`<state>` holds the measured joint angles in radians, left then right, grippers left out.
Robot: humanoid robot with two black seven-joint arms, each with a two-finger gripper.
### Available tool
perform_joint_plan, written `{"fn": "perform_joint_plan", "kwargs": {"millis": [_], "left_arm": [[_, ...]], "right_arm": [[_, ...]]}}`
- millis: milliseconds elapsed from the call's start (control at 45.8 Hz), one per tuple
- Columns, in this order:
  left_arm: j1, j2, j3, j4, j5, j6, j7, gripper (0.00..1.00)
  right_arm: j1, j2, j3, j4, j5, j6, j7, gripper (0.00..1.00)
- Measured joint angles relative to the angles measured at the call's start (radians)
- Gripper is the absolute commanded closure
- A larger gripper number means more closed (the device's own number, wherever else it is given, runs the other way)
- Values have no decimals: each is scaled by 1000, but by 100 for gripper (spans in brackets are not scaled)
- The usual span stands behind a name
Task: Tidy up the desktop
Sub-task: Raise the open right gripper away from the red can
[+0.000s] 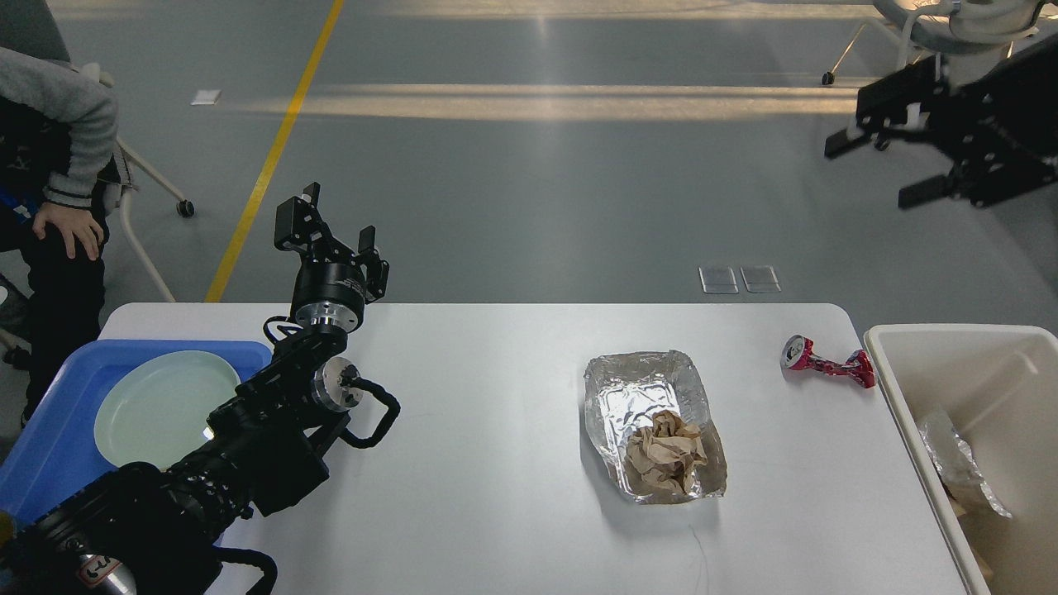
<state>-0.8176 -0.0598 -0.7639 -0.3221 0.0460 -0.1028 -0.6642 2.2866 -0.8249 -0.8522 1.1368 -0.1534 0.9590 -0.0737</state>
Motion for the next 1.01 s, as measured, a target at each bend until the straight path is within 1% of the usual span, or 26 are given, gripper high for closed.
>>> {"fn": "perform_joint_plan", "kwargs": {"millis": [197, 284, 372, 503, 721, 940, 1005], "left_arm": [[0, 0, 0, 0, 0, 0, 0, 1], [0, 0, 0, 0, 0, 0, 0, 1], [0, 0, 0, 0, 0, 0, 0, 1], [0, 0, 0, 0, 0, 0, 0, 1], [0, 0, 0, -1, 0, 0, 0, 1], [0, 0, 0, 0, 0, 0, 0, 1], [0, 0, 0, 0, 0, 0, 0, 1]], "right_arm": [[170, -54, 73, 0, 3, 1, 0, 0], [206, -79, 138, 0, 47, 1, 0, 0], [194, -79, 152, -1, 66, 1, -2, 0], [82, -63, 156, -6, 69, 1, -6, 0], [-169, 23, 157, -13, 67, 1, -6, 0], [-414, 172, 154, -15, 66, 0, -5, 1], [-482, 226, 153, -15, 61, -37, -4, 0]]}}
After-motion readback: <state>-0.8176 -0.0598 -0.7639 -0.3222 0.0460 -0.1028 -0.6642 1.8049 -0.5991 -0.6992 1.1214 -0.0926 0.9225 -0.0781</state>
